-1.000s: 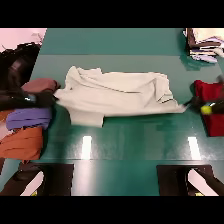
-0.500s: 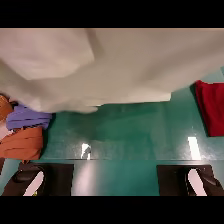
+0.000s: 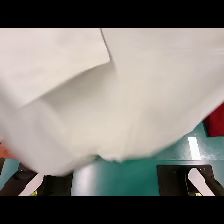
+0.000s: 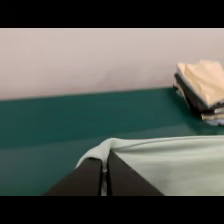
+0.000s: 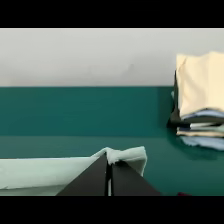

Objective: Fold the shirts.

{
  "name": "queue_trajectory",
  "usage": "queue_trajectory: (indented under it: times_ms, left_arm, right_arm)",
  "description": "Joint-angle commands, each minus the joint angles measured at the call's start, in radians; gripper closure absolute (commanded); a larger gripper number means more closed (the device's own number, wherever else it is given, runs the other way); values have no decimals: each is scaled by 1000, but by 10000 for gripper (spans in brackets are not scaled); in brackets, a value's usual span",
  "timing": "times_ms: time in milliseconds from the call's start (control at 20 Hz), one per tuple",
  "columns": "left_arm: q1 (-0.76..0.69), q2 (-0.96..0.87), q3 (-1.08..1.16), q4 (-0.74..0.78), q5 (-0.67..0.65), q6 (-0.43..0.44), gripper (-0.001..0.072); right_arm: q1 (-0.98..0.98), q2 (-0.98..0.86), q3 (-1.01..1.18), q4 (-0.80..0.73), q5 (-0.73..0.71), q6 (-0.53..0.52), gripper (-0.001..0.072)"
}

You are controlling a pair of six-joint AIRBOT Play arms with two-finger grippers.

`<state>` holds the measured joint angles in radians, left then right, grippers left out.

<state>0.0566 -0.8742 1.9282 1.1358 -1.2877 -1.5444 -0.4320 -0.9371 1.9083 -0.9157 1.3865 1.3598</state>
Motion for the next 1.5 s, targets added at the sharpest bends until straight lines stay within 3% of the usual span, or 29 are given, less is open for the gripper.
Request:
queue_trajectory:
  times_ms: [0, 250, 500, 750, 1050, 1350, 1400, 1450]
  left_arm:
    - [1, -189, -109, -29, -98, 14, 683]
    - [1, -507, -220, -21, -66, 41, 683]
    - [1, -767, -221, -25, 120, 87, 684]
    - [2, -829, -221, -23, 288, 87, 683]
    - [-1, -829, -280, 84, 74, 87, 684]
    - [-1, -829, -483, 84, 71, 64, 680]
    - [-1, -829, -490, 84, 67, 58, 543]
    - [0, -827, -490, 83, 53, 58, 273]
  right_arm:
    - [98, -149, -91, -64, 67, 15, 696]
    - [331, -399, -305, -363, 37, 55, 696]
    - [393, -688, -263, -358, -97, 55, 696]
    - [393, -859, -43, -304, -123, 54, 696]
    - [422, -849, -68, -319, -6, 54, 696]
    - [457, -736, -369, -394, -98, 99, 696]
    - [457, -715, -409, -372, -113, 98, 689]
    - [453, -697, -431, -344, -113, 97, 559]
